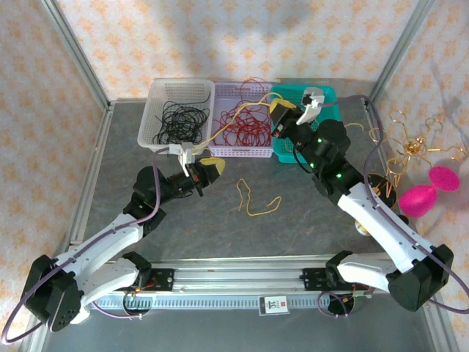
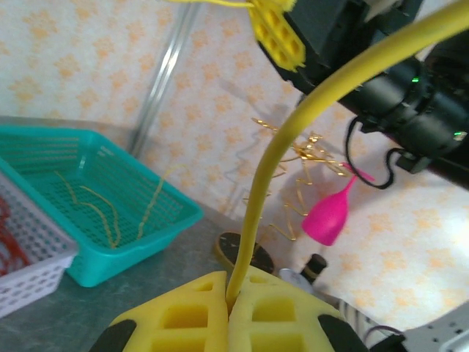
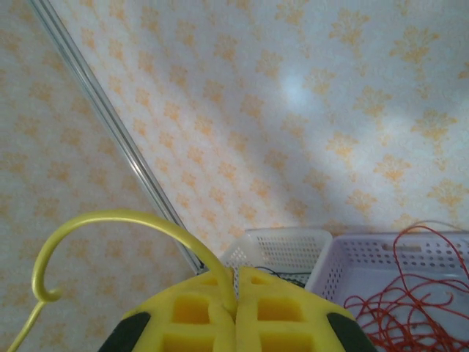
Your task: Untangle the cables
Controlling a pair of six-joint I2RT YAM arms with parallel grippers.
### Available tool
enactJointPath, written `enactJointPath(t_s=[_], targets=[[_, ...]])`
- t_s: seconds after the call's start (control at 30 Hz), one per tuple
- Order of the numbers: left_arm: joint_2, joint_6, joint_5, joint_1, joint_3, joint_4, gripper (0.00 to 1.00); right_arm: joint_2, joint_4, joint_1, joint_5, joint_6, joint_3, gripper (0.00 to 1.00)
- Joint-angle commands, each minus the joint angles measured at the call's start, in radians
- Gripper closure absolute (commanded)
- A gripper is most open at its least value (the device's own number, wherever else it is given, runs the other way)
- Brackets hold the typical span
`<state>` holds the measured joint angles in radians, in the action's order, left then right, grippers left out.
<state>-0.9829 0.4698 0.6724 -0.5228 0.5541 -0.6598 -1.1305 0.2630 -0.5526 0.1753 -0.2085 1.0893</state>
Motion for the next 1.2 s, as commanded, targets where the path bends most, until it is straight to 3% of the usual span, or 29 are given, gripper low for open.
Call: enactJointPath(t_s=[0.0, 0.2, 0.33, 0.43, 0.5, 0.63, 0.77, 0.87, 1.17], targets=[[0.032, 0.083, 0.003, -0.039, -0.003, -0.112, 1.0, 0.007, 0.103, 0.004, 0.005, -0.03, -0.051, 1.0], [0.065, 0.158, -0.032, -0.049, 0.024, -0.159, 1.0, 0.029, 0.13, -0.022, 0.12, 0.019, -0.196, 1.0], [0.06, 0.164, -0.033, -0.049, 0.056, -0.167, 1.0, 0.072, 0.19, -0.063, 0.263, 0.132, -0.325, 0.86], [0.043, 0.167, -0.013, -0.049, 0.072, -0.165, 1.0, 0.111, 0.138, -0.073, 0.309, 0.242, -0.352, 0.64], [0.041, 0.161, -0.011, -0.049, 0.072, -0.151, 1.0, 0.143, 0.044, -0.072, 0.289, 0.338, -0.335, 0.57], [0.041, 0.133, -0.019, -0.049, 0.064, -0.081, 1.0, 0.182, -0.177, -0.07, 0.264, 0.485, -0.241, 0.51], [0.032, 0.109, -0.016, -0.049, 0.066, -0.031, 1.0, 0.172, -0.373, -0.073, 0.504, 0.56, -0.132, 0.44], [0.032, 0.072, -0.026, -0.049, 0.07, 0.014, 1.0, 0.147, -0.498, -0.072, 0.611, 0.605, -0.077, 0.41], [0.017, 0.03, 0.039, -0.049, 0.081, 0.093, 1.0, 0.094, -0.508, -0.072, 0.753, 0.587, -0.035, 0.38]])
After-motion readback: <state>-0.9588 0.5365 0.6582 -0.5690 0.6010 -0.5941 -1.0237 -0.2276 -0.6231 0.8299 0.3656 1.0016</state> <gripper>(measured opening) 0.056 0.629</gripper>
